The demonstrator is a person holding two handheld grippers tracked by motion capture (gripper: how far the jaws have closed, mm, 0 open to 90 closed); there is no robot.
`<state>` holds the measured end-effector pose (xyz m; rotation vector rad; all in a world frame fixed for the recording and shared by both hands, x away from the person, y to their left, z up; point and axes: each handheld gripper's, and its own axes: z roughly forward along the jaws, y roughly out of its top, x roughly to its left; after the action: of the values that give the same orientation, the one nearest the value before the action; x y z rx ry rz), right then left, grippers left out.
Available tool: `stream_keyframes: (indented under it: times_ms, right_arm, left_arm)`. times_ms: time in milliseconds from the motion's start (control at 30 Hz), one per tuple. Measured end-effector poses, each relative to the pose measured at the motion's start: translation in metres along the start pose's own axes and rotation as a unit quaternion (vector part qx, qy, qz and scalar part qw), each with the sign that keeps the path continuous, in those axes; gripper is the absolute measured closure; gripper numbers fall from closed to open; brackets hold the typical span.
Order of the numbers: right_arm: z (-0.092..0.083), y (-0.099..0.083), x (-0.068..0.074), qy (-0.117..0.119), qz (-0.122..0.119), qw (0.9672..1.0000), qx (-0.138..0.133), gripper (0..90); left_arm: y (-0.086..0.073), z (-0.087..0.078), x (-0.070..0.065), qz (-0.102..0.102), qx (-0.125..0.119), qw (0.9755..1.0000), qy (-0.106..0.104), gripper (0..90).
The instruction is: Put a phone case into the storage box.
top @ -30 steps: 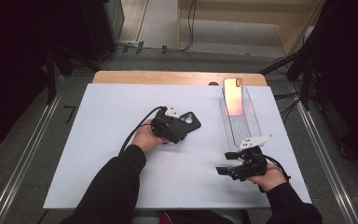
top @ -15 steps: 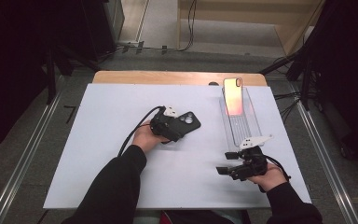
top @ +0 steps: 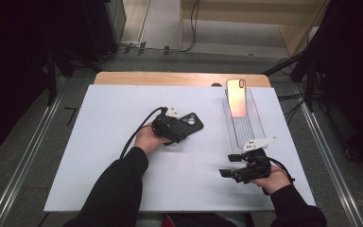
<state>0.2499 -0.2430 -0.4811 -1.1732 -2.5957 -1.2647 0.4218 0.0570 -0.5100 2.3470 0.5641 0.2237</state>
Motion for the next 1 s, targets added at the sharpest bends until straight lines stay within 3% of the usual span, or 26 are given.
stream_keyframes:
  times_ms: [233,600,767,1000]
  right_arm:
    - [0.000,0.000,0.000,0.000,-0.001,1.0000,-0.001,21.6]
    - [-0.001,0.000,0.001,0.000,-0.003,1.0000,-0.005,21.6]
    - [-0.001,0.000,0.001,0.000,-0.004,1.0000,-0.005,21.6]
    - [-0.002,0.000,0.002,-0.003,-0.002,1.0000,-0.007,21.6]
  left_arm:
    - [0.006,-0.010,-0.001,0.001,-0.003,0.9998,-0.019,15.4]
    - [0.016,-0.047,-0.006,-0.005,-0.005,0.9990,-0.045,15.2]
    - [0.018,-0.060,-0.014,-0.020,-0.001,0.9975,-0.068,15.2]
    - [0.014,-0.076,-0.026,-0.022,0.001,0.9970,-0.074,15.1]
